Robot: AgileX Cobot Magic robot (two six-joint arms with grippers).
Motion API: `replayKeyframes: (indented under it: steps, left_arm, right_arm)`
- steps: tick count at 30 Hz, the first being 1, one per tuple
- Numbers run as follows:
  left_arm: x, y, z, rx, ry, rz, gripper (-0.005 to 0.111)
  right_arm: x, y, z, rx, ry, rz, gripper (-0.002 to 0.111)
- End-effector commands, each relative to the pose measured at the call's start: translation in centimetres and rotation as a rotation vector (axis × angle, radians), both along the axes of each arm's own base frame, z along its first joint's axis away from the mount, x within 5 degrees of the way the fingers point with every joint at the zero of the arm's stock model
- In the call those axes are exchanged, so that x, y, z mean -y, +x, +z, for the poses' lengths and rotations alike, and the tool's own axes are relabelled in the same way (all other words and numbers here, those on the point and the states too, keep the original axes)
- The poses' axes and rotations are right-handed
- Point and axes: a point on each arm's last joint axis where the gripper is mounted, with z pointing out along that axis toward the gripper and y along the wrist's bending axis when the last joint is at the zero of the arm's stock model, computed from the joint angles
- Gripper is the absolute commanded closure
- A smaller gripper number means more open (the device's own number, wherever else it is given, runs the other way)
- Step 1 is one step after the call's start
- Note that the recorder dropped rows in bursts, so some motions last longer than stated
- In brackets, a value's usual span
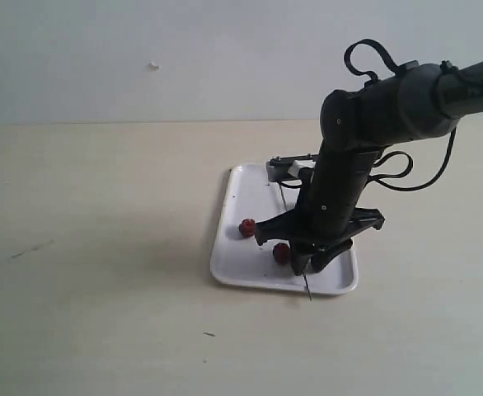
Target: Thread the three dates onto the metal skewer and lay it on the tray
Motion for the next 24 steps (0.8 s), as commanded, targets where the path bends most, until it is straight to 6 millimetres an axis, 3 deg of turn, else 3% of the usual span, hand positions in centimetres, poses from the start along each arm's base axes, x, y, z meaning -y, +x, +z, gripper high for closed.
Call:
replayKeyframes:
  steps: [1, 7, 14, 18, 24]
  left_arm:
    - [0.0, 0.0, -0.1, -0.002, -0.006, -0.007, 0.107]
    - [0.0, 0.0, -0.1, -0.004, -0.006, -0.005, 0.107]
    - [0.0, 0.0, -0.1, -0.004, -0.006, -0.005, 0.107]
    - [0.0, 0.0, -0.2, -0.011, -0.008, -0.001, 0.107]
    - [-0.1, 0.0, -0.3, -0.02, -0.007, 0.004, 0.107]
  right_arm:
    - [0.0, 0.5, -0.4, 0.03, -0.02, -0.043, 0.08]
    - [0.5, 0.6, -0.4, 0.039, -0.076, -0.086, 0.106]
    - [0.7, 0.8, 0.1, 0.041, -0.098, -0.115, 0.108]
    - [1.0, 1.2, 3.6, 0.071, -0.135, -0.068, 0.108]
    - [1.8, 1.6, 11.6, 0.291, -0.184, 0.095, 0.108]
